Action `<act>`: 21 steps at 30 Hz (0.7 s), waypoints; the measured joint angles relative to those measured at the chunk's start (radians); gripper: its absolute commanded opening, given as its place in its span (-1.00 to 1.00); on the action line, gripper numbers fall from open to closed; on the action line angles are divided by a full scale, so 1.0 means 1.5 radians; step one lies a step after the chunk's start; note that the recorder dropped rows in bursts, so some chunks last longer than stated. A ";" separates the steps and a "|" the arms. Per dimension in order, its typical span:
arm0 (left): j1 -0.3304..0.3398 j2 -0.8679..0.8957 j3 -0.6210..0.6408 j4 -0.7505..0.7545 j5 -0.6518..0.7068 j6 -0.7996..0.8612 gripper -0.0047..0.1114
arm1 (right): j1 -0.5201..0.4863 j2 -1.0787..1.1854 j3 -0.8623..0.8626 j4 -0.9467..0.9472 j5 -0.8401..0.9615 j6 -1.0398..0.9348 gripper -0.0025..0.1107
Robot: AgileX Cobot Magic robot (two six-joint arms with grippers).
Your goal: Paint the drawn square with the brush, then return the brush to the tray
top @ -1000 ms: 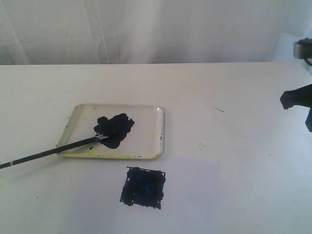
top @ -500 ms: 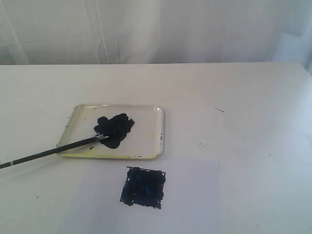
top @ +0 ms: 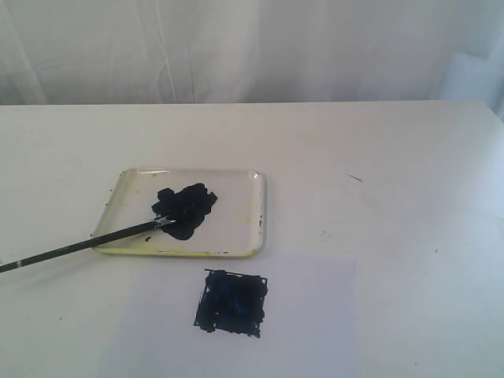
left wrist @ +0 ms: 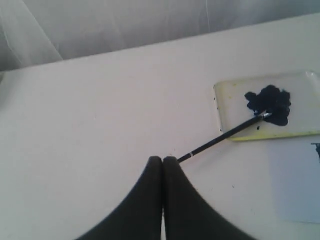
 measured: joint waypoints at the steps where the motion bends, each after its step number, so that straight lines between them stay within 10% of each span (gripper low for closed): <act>1: 0.000 -0.023 -0.001 0.000 0.000 0.000 -0.91 | 0.000 -0.023 0.000 0.000 0.004 0.000 -0.96; 21: -0.001 -0.178 0.056 0.005 -0.001 -0.009 -0.91 | 0.000 -0.132 0.055 -0.001 -0.021 -0.001 -0.96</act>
